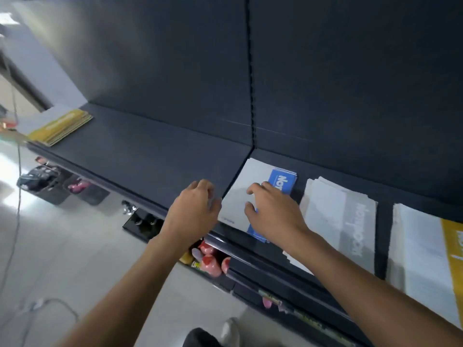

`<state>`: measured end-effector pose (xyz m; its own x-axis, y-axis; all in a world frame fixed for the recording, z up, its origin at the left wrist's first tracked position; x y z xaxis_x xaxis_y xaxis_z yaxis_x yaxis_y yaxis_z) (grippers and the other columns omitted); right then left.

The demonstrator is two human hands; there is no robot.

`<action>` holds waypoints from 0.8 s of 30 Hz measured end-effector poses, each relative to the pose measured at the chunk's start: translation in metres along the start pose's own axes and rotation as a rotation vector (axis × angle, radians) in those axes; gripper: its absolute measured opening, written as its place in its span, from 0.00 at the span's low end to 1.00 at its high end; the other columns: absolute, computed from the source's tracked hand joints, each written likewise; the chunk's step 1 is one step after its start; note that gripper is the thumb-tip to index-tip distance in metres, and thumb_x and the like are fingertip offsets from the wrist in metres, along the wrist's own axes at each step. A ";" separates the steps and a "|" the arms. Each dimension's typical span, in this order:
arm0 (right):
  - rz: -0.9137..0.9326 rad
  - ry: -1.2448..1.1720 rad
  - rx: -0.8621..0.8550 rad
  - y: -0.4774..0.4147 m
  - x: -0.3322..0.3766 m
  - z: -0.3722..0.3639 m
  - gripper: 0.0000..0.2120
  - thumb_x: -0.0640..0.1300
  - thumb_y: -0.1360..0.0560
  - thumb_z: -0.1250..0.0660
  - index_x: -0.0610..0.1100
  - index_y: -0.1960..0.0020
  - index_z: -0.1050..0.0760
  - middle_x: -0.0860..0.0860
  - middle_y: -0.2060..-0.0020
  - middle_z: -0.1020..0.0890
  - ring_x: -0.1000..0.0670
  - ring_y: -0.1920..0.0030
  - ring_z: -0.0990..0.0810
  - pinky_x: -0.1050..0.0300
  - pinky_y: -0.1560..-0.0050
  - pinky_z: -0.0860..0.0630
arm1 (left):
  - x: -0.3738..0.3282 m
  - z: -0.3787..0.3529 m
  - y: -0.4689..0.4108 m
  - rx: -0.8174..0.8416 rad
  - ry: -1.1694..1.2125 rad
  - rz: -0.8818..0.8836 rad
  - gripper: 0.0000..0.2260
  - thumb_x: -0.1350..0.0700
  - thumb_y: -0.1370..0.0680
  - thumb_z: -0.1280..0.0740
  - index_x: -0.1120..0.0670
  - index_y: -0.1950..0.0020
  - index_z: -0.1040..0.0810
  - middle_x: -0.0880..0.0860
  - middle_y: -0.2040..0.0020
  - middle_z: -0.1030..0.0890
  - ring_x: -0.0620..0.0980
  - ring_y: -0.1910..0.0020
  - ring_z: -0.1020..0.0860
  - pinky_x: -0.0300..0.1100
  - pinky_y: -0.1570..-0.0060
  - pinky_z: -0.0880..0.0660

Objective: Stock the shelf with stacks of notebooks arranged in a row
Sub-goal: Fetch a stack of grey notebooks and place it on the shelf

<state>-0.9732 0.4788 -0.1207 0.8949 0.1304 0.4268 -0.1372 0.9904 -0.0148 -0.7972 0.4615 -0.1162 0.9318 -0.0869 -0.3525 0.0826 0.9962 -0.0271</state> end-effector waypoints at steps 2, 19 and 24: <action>0.060 0.002 0.022 -0.014 0.029 -0.010 0.15 0.49 0.17 0.42 0.48 0.33 0.28 0.51 0.40 0.23 0.44 0.45 0.21 0.50 0.51 0.26 | 0.028 0.012 0.003 -0.012 0.020 0.029 0.13 0.48 0.21 0.36 0.51 0.39 0.25 0.48 0.47 0.22 0.49 0.51 0.21 0.48 0.50 0.21; 0.378 0.047 0.150 -0.159 0.343 -0.141 0.13 0.51 0.18 0.40 0.50 0.36 0.27 0.56 0.50 0.23 0.49 0.53 0.22 0.52 0.55 0.25 | 0.356 0.135 -0.011 -0.167 0.097 0.247 0.09 0.48 0.20 0.39 0.50 0.44 0.26 0.47 0.48 0.22 0.48 0.53 0.21 0.49 0.52 0.22; 0.436 0.062 0.161 -0.189 0.403 -0.164 0.13 0.50 0.19 0.40 0.50 0.35 0.27 0.54 0.49 0.22 0.49 0.52 0.22 0.52 0.54 0.25 | 0.417 0.164 -0.016 -0.216 0.120 0.292 0.10 0.50 0.19 0.38 0.50 0.41 0.24 0.47 0.47 0.21 0.48 0.52 0.21 0.49 0.50 0.22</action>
<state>-0.5170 0.3516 -0.0940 0.7623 0.5399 0.3568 -0.5657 0.8237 -0.0378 -0.3517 0.4089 -0.1091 0.8559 0.1893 -0.4812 -0.2686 0.9580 -0.1009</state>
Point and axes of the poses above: each hand's wrist, its own y-axis away from the middle knuckle, its own z-axis out of the back of the hand, x = y × z, the point moved 5 cm from there along -y, towards the middle knuckle
